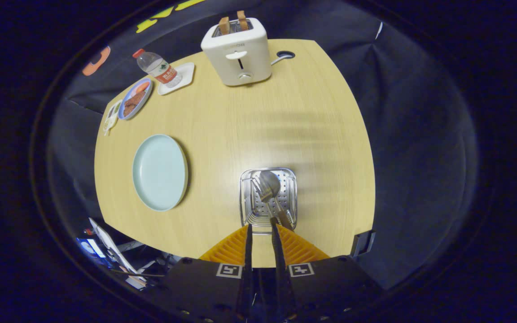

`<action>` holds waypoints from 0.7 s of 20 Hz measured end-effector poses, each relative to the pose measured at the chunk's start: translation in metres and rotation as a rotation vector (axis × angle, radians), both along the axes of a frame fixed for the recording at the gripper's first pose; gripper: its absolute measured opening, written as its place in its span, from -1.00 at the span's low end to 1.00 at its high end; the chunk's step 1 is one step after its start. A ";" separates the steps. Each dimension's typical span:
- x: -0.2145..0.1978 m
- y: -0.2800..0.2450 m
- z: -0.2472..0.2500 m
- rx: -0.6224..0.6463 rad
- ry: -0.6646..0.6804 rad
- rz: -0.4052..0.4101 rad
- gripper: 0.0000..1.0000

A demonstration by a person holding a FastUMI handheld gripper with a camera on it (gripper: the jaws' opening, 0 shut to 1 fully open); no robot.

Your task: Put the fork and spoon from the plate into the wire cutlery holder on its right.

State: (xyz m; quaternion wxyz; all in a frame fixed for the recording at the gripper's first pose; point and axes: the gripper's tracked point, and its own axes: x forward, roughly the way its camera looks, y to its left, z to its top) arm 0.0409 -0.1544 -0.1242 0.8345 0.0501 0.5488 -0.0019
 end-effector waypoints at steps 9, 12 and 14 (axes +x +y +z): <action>0.001 0.072 0.082 -0.012 -0.456 0.029 0.42; -0.007 0.100 0.129 -0.007 -0.647 0.027 0.54; -0.017 0.117 0.160 -0.004 -0.774 0.040 0.61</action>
